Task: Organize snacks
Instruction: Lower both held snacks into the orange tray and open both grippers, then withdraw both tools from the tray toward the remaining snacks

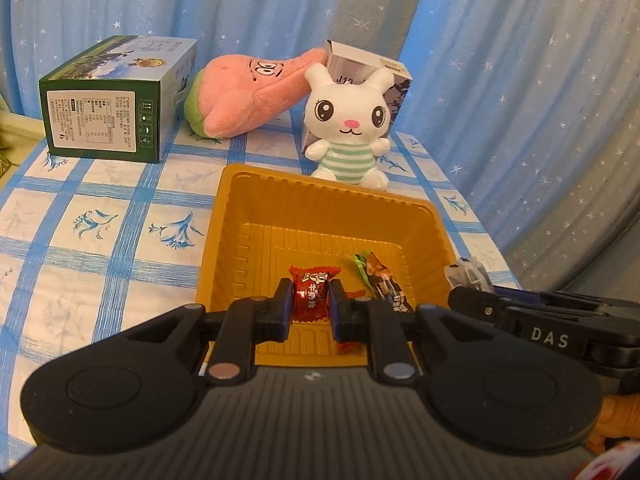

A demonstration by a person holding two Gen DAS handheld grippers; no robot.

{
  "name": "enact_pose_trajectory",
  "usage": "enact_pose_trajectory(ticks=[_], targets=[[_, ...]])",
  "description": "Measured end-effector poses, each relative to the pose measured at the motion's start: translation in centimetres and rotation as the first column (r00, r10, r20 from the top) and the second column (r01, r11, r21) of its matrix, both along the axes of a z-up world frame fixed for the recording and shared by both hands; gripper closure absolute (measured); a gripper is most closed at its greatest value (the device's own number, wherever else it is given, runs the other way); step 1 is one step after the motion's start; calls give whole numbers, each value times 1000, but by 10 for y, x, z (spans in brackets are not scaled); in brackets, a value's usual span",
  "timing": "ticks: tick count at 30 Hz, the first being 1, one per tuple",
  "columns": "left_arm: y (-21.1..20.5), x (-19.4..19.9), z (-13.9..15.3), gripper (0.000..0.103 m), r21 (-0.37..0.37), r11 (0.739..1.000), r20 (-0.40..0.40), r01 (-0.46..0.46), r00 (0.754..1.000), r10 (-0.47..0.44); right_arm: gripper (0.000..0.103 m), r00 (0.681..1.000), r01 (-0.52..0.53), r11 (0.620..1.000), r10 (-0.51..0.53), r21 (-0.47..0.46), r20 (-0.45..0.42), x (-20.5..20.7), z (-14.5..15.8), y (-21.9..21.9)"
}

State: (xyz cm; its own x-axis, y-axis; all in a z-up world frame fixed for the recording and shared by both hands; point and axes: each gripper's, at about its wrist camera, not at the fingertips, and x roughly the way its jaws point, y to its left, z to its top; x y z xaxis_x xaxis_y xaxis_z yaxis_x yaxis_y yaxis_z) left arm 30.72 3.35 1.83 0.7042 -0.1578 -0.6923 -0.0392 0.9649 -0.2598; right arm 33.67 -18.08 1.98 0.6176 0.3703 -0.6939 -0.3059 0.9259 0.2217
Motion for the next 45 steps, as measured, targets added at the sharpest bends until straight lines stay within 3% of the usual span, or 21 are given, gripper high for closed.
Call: enact_pose_trajectory(ticks=[4,5,6,16,28,29,31,32,38,45], targets=[[2,11,-8,81,-3,1000,-23,-7,1000,7,65,1000,9,1000,-9,7,-11,6,-4,0],[2,12,-9,67,0,1000,-27,-14,1000,14,65,1000,11,1000,-11,8,-13,6,-4,0],[4,12,-10,61,0,1000,-22,-21,1000,21,65,1000,12,1000,-12,10,-15,6,-5,0],[15,-12,-11,61,-7,999,-13,-32,999,32,65,999,35,999,-35,13,-21,11,-8,-5],[14,-32,-13,61,-29,999,-4,-22,1000,21,65,999,25,999,-26,33,34,30,-6,2],[15,-34,-13,60,-29,999,-3,-23,1000,23,63,999,10,999,-12,50,35,31,-6,2],[17,-40,-13,59,-30,999,-4,-27,1000,27,47,999,17,998,-20,59,43,30,-5,1],[18,-43,-14,58,-29,999,-3,-30,1000,30,38,998,28,998,-31,63,55,27,-4,0],[22,-70,-16,55,-22,999,-3,-43,999,43,37,997,45,995,-51,86,64,-2,-1,-12],[15,-114,-16,53,-20,999,-2,-44,999,44,37,995,96,988,-99,124,17,-59,-4,-35]])
